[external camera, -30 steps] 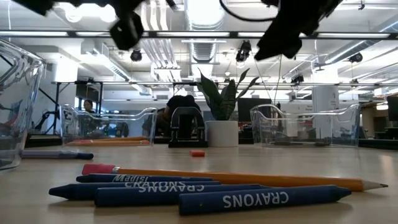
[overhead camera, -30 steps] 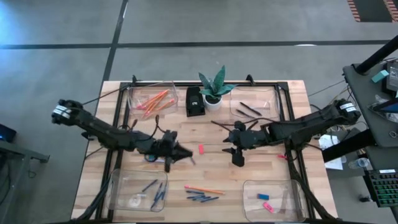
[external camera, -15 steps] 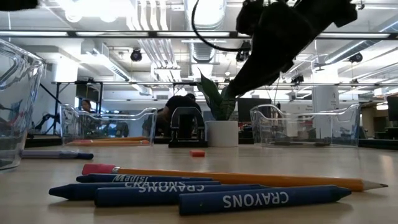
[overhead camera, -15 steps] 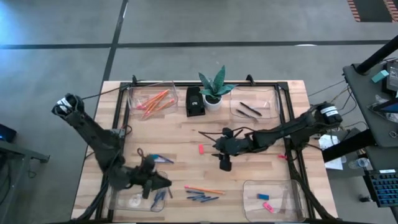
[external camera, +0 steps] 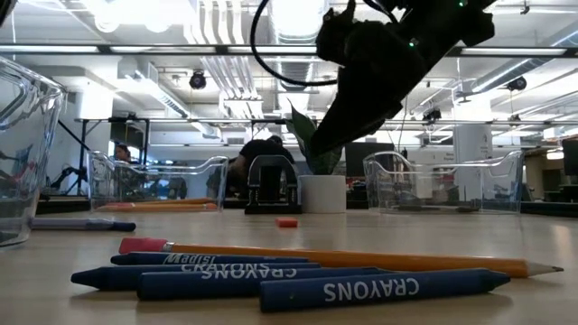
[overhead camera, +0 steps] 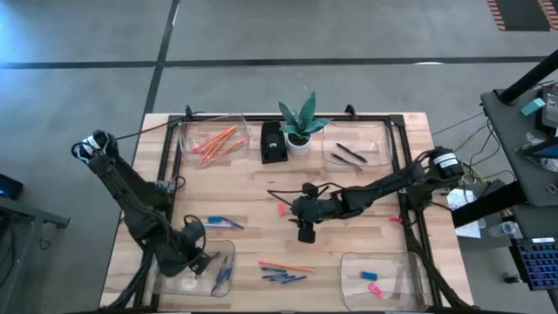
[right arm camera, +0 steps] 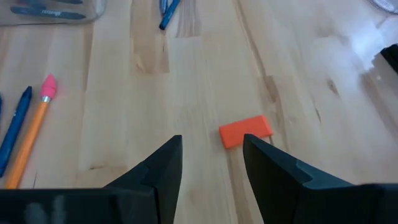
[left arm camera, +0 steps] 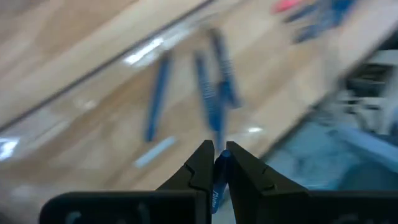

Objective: Sort crayons/erasers/pens/pencils in bins
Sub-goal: Put the blue crayon into the bottom left transparent bin

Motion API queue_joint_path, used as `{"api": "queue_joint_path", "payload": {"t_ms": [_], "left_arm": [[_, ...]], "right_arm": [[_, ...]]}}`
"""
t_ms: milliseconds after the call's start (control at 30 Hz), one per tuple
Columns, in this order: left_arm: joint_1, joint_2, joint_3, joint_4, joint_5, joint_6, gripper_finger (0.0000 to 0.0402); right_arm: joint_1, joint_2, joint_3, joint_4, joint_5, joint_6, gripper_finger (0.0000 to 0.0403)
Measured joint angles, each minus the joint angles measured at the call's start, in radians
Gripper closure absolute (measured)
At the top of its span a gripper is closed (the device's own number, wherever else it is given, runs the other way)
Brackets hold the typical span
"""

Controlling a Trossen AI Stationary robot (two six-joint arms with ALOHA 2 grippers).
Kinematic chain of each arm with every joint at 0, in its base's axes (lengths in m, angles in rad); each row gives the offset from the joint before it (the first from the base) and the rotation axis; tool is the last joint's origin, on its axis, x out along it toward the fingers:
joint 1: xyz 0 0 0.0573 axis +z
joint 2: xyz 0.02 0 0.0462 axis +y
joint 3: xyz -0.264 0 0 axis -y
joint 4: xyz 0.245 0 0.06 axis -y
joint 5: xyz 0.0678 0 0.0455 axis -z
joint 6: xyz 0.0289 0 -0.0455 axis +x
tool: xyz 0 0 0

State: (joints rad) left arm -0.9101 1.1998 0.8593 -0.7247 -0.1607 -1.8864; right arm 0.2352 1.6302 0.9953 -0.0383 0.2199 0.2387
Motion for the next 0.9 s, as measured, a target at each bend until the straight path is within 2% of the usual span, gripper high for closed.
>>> {"api": "queue_joint_path", "payload": {"t_ms": [133, 367, 533, 700, 900], "left_arm": [[0.000, 0.024, -0.001, -0.078, 0.069, -0.019, 0.0389], [0.000, 0.104, -0.002, -0.078, 0.126, -0.005, 0.0389], [0.000, 0.183, -0.002, -0.078, 0.184, 0.037, 0.0389], [0.001, 0.231, -0.002, -0.082, 0.201, 0.036, 0.0389], [0.001, 0.243, -0.001, -0.087, 0.201, -0.006, 0.0375]], "right_arm": [[0.000, 0.036, 0.019, -0.001, 0.019, 0.057, 0.0243], [0.000, 0.087, 0.042, -0.005, 0.026, 0.123, 0.0243], [-0.002, 0.087, 0.049, -0.004, 0.100, 0.140, 0.0243], [-0.008, 0.085, 0.049, -0.004, 0.180, 0.227, 0.0245], [-0.014, 0.095, 0.047, -0.004, 0.199, 0.288, 0.0245]]}}
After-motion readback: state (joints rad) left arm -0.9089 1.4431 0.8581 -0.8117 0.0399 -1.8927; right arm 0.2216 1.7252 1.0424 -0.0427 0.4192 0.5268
